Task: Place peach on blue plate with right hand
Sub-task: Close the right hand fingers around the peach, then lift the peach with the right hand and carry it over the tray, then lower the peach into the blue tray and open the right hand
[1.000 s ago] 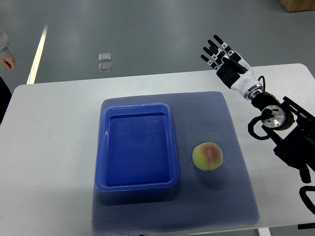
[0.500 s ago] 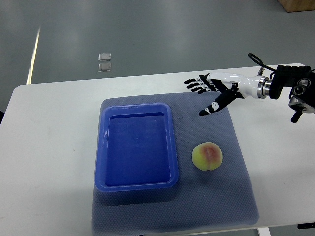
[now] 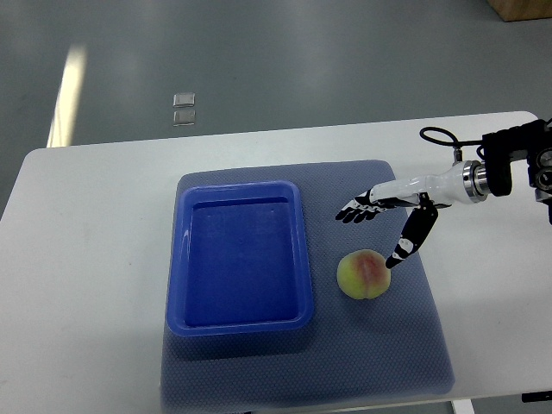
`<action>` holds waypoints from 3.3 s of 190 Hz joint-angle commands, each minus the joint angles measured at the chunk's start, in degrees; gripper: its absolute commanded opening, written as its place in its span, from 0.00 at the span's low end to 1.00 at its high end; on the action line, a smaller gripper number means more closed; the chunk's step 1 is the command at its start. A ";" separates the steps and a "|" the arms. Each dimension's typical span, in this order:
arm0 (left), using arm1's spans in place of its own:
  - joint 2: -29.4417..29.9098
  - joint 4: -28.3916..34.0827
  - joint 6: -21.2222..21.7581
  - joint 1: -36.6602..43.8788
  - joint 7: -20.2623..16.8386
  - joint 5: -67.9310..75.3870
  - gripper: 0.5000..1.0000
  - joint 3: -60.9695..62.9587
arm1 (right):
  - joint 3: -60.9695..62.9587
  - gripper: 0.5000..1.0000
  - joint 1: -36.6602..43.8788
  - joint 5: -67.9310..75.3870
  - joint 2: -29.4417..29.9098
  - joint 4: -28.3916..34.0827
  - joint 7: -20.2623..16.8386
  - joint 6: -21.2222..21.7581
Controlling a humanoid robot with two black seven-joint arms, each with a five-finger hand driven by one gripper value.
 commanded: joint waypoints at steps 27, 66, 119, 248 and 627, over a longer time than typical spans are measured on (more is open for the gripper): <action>0.00 -0.01 0.03 0.00 0.01 0.00 1.00 0.00 | -0.10 0.86 -3.08 -2.11 0.92 0.00 0.15 -1.06; 0.00 -0.01 0.03 0.00 0.09 0.00 1.00 0.00 | -0.01 0.86 -6.77 -3.60 1.01 0.00 0.68 -4.05; 0.00 -0.01 0.03 0.00 0.09 0.00 1.00 0.00 | -0.10 0.86 -10.11 -5.45 3.38 -0.52 2.61 -12.14; 0.00 0.08 0.03 0.00 0.09 0.00 1.00 0.00 | 0.87 0.02 -12.84 -5.36 2.95 0.00 3.76 -12.67; 0.00 0.70 0.03 0.00 0.09 -0.09 1.00 0.00 | -6.51 0.84 5.35 -3.51 41.00 -29.79 3.49 -12.49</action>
